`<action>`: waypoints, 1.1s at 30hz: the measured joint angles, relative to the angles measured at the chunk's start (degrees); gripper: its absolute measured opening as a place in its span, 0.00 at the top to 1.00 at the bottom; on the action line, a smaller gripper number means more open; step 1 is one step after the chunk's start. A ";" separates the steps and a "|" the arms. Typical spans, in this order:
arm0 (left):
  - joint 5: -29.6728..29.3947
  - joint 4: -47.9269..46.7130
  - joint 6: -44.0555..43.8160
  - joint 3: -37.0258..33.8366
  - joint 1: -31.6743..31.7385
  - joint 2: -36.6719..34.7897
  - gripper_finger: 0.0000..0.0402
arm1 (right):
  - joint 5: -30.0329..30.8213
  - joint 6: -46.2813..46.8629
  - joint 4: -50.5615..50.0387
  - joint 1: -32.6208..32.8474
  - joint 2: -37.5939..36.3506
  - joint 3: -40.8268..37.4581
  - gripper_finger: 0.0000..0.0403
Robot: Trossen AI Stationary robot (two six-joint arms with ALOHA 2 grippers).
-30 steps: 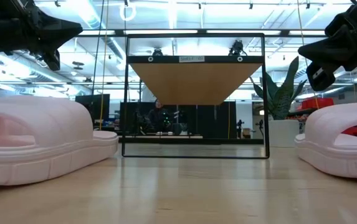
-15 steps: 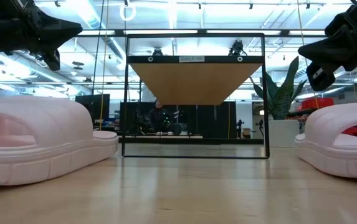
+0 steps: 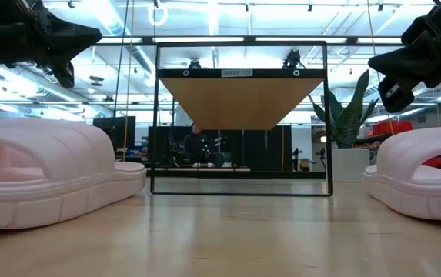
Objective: Pick and place slides into the shelf
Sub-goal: Put the pink slide on the shelf
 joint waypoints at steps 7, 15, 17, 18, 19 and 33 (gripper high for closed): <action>0.01 -0.36 -0.80 0.00 0.00 0.00 0.94 | 0.00 0.00 0.00 0.00 0.00 -0.01 0.96; 0.00 -3.14 -0.78 0.00 0.00 0.00 0.92 | 0.00 -0.01 0.01 0.02 0.00 -0.01 0.96; 0.00 -3.58 -0.80 -0.01 -0.01 0.00 0.93 | 0.02 -0.01 0.14 0.01 0.00 0.00 0.96; 0.00 -3.63 -0.78 0.00 -0.02 0.00 0.93 | 0.02 -0.01 0.29 0.00 0.00 -0.01 0.96; 0.00 -3.63 -0.78 -0.02 0.00 0.00 0.94 | 0.04 -0.01 0.51 0.02 0.00 -0.01 0.96; -0.66 -3.01 -3.36 -0.01 -0.02 0.00 0.92 | 7.17 25.18 3.66 -0.07 0.00 -0.01 0.96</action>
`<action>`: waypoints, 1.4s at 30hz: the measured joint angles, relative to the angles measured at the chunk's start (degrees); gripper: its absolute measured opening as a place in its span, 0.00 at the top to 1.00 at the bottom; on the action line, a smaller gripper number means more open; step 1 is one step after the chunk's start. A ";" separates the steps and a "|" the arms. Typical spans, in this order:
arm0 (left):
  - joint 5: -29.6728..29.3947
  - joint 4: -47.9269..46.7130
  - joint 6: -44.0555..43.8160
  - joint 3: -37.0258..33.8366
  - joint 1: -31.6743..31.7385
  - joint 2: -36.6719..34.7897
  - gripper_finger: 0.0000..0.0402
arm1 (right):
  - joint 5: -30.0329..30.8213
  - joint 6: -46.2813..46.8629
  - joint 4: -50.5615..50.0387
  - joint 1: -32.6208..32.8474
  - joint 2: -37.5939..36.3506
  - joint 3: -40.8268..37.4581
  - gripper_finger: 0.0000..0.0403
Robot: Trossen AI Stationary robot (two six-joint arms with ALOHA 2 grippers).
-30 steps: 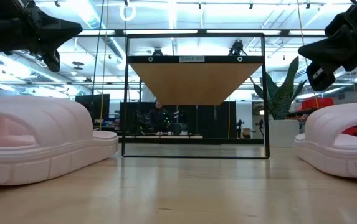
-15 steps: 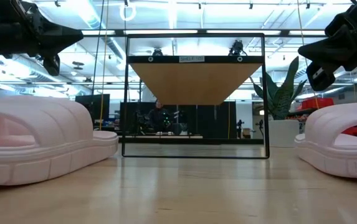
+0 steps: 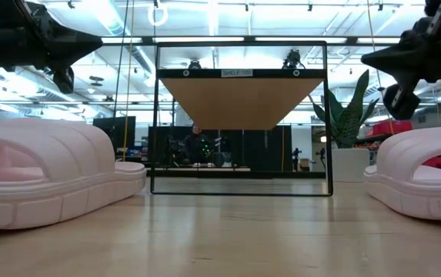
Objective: Pick and place slides into the shelf
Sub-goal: Put the pink slide on the shelf
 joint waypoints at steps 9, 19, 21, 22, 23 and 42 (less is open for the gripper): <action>-7.95 0.01 -3.60 -0.01 0.00 0.00 0.93 | 7.12 4.11 0.09 0.00 0.00 -0.02 0.96; -8.82 1.78 -0.17 5.12 0.00 1.60 0.83 | 9.30 0.20 1.70 0.02 0.27 5.08 0.96; -9.44 1.34 1.59 7.45 0.00 3.75 0.81 | 9.71 -1.93 1.68 0.00 1.26 7.81 0.96; -9.69 1.16 2.48 8.80 0.02 4.95 0.80 | 9.75 -3.26 1.67 0.00 2.01 9.32 0.96; -9.89 1.29 2.97 10.26 0.00 6.26 0.79 | 9.81 -4.56 1.67 0.01 2.98 10.82 0.96; -5.76 0.59 11.94 38.55 0.00 37.44 0.72 | 8.65 -24.35 0.90 0.02 31.80 38.47 0.96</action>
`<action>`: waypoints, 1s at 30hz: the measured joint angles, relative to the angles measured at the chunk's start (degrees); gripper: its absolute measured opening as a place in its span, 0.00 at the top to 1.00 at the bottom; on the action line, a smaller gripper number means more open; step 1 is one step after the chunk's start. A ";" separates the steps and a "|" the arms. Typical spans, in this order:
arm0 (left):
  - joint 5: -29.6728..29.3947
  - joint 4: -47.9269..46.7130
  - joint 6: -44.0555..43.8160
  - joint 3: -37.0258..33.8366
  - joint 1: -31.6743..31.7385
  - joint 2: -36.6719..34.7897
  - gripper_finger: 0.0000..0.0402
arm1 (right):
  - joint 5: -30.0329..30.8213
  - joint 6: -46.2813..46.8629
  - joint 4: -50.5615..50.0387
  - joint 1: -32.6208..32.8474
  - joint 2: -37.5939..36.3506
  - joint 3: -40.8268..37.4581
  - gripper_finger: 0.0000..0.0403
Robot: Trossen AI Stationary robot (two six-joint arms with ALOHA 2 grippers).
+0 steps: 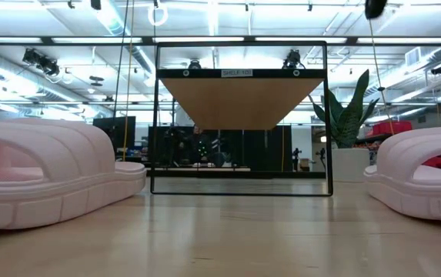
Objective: Pick and place slides into the shelf
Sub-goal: Put the pink slide on the shelf
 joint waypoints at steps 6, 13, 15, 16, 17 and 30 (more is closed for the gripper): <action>2.82 -1.98 0.09 5.80 -0.02 4.53 0.72 | -3.83 -2.98 -3.95 0.00 6.05 8.31 0.96; 2.99 -8.70 -0.28 12.26 0.00 7.60 0.73 | -8.37 -7.38 -10.50 0.00 12.62 19.28 0.96; 3.02 -10.94 -0.74 14.12 0.00 8.39 0.73 | -9.35 -8.73 -13.08 0.00 14.44 22.57 0.96; 3.05 -11.95 -1.32 14.97 0.00 8.69 0.73 | -10.03 -9.43 -14.43 0.00 15.35 24.23 0.96; 3.04 -12.74 -1.90 15.72 0.02 9.03 0.73 | -10.72 -10.07 -16.16 0.00 16.22 26.08 0.96; 3.04 -14.39 -1.70 18.57 0.02 9.84 0.73 | -12.55 -14.01 -28.87 0.00 23.20 36.92 0.96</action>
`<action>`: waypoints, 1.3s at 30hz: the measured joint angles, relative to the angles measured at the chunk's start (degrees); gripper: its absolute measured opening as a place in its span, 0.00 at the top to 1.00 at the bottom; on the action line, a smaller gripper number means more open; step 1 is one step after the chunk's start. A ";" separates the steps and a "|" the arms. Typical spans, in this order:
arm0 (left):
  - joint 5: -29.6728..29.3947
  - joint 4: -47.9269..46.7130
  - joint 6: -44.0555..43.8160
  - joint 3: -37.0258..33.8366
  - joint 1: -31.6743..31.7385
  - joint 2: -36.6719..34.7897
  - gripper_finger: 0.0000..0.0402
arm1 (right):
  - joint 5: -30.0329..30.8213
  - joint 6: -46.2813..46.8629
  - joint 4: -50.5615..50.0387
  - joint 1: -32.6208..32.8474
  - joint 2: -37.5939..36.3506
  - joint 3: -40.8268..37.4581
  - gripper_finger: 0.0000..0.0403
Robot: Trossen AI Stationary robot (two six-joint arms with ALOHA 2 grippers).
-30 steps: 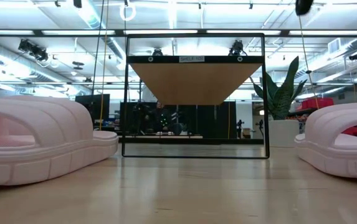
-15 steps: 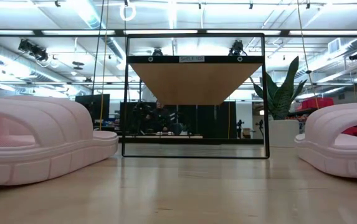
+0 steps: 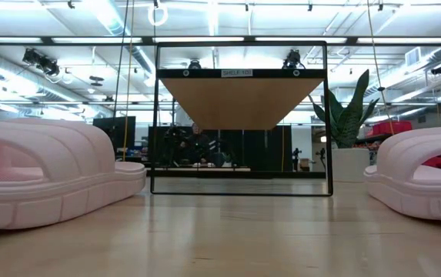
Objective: Pick and place slides into the shelf
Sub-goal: Put the pink slide on the shelf
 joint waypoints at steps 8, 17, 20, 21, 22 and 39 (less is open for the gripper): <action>0.37 -0.33 1.82 -0.02 0.04 0.77 0.67 | 0.04 0.00 -1.21 0.00 0.80 0.00 0.96; 0.36 -0.86 1.99 -0.02 1.03 1.22 0.51 | -1.45 -2.23 -1.20 0.13 0.80 0.00 0.89; 0.37 -1.47 1.84 -0.02 1.03 1.22 0.44 | -1.45 -2.35 -1.19 0.11 0.77 0.00 0.84; 0.41 -1.95 1.52 -0.02 1.01 1.22 0.43 | -1.45 -2.36 -1.20 0.11 0.77 0.00 0.82; 0.41 -2.44 1.19 -0.02 1.01 1.22 0.41 | -1.44 -2.36 -1.21 0.11 0.77 0.00 0.81; 5.49 -26.05 -11.26 -0.02 0.92 1.68 0.45 | -1.42 -4.77 -6.25 0.09 0.77 0.00 0.74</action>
